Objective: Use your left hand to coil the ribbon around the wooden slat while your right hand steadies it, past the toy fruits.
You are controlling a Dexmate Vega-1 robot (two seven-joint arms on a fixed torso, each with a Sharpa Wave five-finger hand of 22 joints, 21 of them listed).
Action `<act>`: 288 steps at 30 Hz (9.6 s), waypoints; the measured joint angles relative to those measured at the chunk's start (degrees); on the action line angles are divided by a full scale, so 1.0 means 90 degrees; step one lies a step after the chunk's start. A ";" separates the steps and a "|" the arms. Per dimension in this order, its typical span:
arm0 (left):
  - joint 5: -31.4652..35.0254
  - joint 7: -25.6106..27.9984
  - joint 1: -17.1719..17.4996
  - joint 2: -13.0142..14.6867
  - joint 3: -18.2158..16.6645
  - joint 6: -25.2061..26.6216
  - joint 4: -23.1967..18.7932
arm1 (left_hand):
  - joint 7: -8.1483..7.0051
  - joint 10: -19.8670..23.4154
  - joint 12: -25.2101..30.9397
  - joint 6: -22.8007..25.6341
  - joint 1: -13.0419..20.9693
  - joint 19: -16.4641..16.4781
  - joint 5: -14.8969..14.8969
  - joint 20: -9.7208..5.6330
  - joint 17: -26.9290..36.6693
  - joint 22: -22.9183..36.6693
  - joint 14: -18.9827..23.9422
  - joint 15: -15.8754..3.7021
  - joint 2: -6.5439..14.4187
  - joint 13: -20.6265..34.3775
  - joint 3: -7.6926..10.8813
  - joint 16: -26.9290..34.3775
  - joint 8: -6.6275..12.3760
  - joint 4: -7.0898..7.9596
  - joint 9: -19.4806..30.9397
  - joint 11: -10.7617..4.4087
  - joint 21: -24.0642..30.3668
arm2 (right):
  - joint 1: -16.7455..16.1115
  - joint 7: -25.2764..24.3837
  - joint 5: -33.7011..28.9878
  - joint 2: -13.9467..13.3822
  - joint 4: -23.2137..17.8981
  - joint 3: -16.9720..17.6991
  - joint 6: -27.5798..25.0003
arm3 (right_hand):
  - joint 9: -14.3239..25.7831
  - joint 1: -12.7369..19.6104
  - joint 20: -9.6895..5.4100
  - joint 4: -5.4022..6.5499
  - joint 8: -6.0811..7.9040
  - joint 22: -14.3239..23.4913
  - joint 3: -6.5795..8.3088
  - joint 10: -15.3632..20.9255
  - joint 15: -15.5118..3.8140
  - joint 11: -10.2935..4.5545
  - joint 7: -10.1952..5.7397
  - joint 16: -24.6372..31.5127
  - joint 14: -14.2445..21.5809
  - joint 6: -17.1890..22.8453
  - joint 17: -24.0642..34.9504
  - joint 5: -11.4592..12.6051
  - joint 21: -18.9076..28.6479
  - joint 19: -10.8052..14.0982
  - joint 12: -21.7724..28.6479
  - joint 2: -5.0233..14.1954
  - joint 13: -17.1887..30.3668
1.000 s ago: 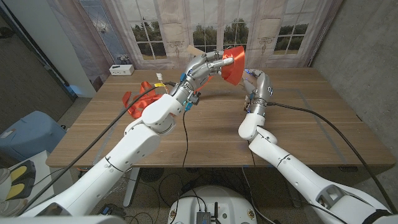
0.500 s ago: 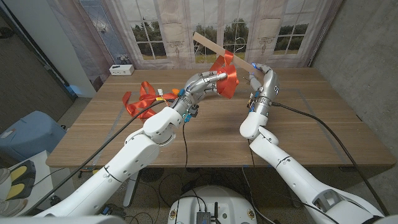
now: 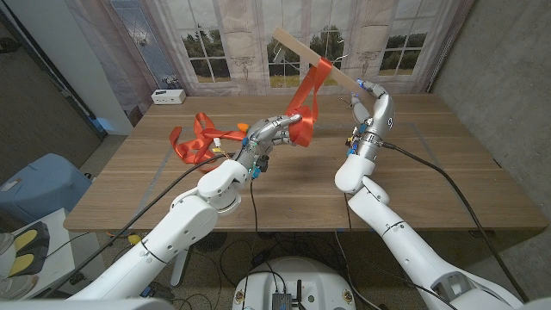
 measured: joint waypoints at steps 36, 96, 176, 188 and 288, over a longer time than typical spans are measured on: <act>0.0910 0.1944 0.0199 0.0232 -0.0895 0.0840 -0.0453 | 0.0011 0.0020 -0.0049 0.0011 0.0010 0.0000 0.0000 0.0000 0.0058 0.0002 0.0016 0.0015 -0.0010 0.0000 0.0000 -0.0080 -0.0081 0.0000 0.0010 0.0020 0.0025 | -0.0372 0.0025 0.0573 -0.0560 -0.0068 -0.0008 0.1326 | 0.0029 0.0000 0.0034 0.0020 -0.0048 0.0033 -0.0018 0.0000 -0.0027 0.0000 0.0000 -0.0060 0.0026 -0.0001 0.0086 -0.0006 0.0148 -0.0034 0.0000 0.0000 0.0002; -0.0601 0.1384 -0.3316 0.1139 -0.1512 0.4171 -0.0483 | 0.0011 -0.0003 -0.0148 0.0012 -0.0034 0.0000 -0.0012 0.0000 0.0090 0.0004 0.0046 -0.0022 0.0034 0.0001 0.0000 -0.0222 -0.0229 0.0000 0.0159 -0.0004 0.0048 | -0.0414 0.0043 -0.1034 -0.1469 -0.0508 -0.1195 -0.0114 | 0.0029 0.0000 0.0008 0.0027 -0.0025 0.0031 -0.0079 0.0000 -0.0046 0.0000 -0.0051 -0.0245 0.0115 0.0018 0.0149 0.0020 0.0375 -0.0058 0.0000 0.0000 0.0029; 0.4400 0.0320 -0.1743 0.1390 -0.0141 0.1589 -0.2913 | 0.0013 0.0023 -0.0283 0.0057 -0.0059 -0.0004 -0.0038 0.0003 0.0147 0.0004 0.0091 -0.0023 0.0059 0.0052 0.0000 -0.0355 -0.0365 0.0000 0.0307 0.0003 0.0048 | 0.0578 0.0351 -0.0451 -0.1099 -0.0065 -0.1866 -0.2419 | 0.0059 0.0000 0.0023 0.0031 -0.0023 0.0016 -0.0126 0.0023 -0.0082 -0.0023 -0.0105 -0.0413 0.0216 0.0032 0.0263 0.0018 0.0615 -0.0136 0.0000 0.0000 -0.0039; 0.5972 -0.0143 -0.2005 0.0839 -0.0252 0.2167 -0.2732 | 0.0034 0.0022 -0.0319 0.0078 -0.0059 -0.0005 -0.0026 0.0004 0.0145 0.0004 0.0091 -0.0023 0.0059 0.0055 0.0000 -0.0400 -0.0395 0.0000 0.0309 0.0002 0.0048 | 0.0560 0.0244 -0.0505 -0.1204 -0.0084 -0.1911 -0.2187 | 0.0059 0.0000 -0.0002 0.0029 -0.0026 0.0017 -0.0128 0.0023 -0.0082 -0.0023 -0.0106 -0.0447 0.0215 0.0030 0.0263 0.0000 0.0670 -0.0160 0.0001 0.0000 -0.0036; 0.0120 0.1352 0.0673 0.0886 -0.2994 0.3049 -0.1269 | -0.0058 0.0149 -0.0541 0.0236 -0.0043 -0.0003 0.0000 0.0002 0.0214 0.0004 0.0135 -0.0113 0.0043 0.0144 0.0000 -0.0529 -0.0528 0.0000 0.0345 -0.0035 0.0048 | -0.0629 0.0837 0.0763 -0.0777 -0.1083 0.0286 0.1269 | 0.0065 0.0033 0.0044 0.0006 -0.0028 -0.0013 -0.0129 0.0204 -0.0118 -0.0206 -0.0027 -0.0634 0.0317 0.0065 0.0484 -0.0004 0.0942 -0.0251 0.0000 0.0033 -0.0073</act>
